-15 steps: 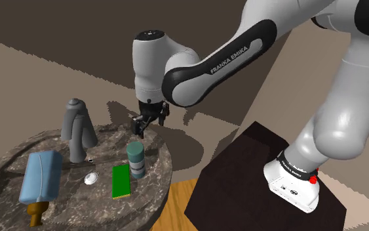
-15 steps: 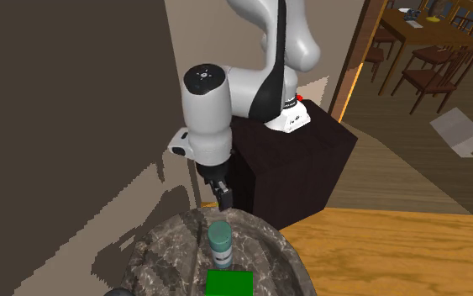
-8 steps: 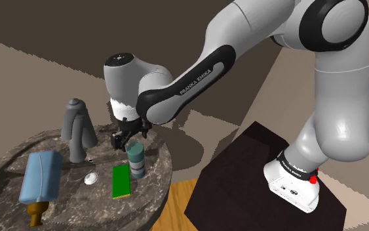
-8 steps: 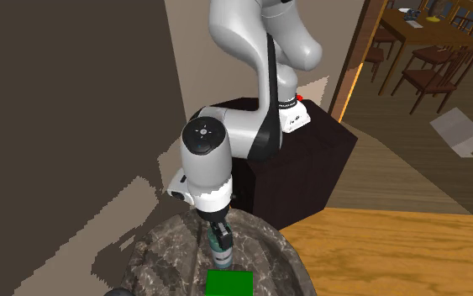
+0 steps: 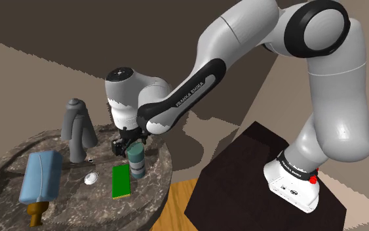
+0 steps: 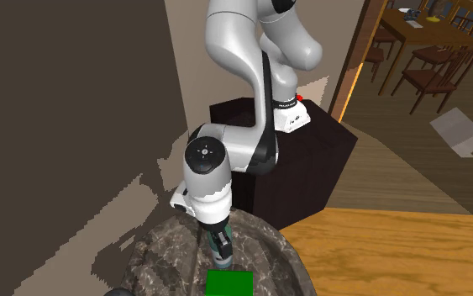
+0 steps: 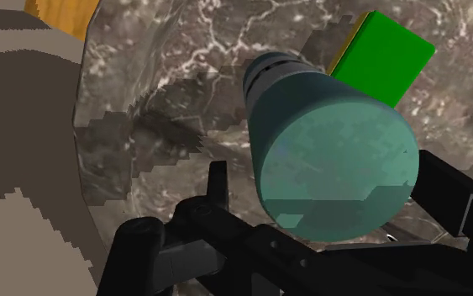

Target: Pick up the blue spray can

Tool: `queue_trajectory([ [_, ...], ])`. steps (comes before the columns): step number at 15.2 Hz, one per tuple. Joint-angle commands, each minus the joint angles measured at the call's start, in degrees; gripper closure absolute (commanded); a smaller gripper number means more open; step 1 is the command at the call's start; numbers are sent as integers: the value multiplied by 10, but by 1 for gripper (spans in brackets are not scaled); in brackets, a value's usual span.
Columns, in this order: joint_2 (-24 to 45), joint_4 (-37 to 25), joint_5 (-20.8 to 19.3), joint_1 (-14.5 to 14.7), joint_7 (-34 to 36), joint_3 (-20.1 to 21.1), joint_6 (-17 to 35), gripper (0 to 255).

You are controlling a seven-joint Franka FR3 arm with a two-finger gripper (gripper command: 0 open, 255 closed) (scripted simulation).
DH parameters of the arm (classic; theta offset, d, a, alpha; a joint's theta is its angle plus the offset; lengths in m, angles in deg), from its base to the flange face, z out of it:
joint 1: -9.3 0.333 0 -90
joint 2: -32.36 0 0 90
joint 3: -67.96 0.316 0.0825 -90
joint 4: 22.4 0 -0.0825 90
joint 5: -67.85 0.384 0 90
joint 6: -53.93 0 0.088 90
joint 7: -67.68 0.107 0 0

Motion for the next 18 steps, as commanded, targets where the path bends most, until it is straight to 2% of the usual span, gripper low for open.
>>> queue_trajectory([
  [1, 2, -1, -1, 1, 1, -1, 1, 255],
  [10, 3, 0, -1, 1, 1, -1, 2, 255],
  [18, -39, -2, 22, -12, -14, 17, -38, 255],
])
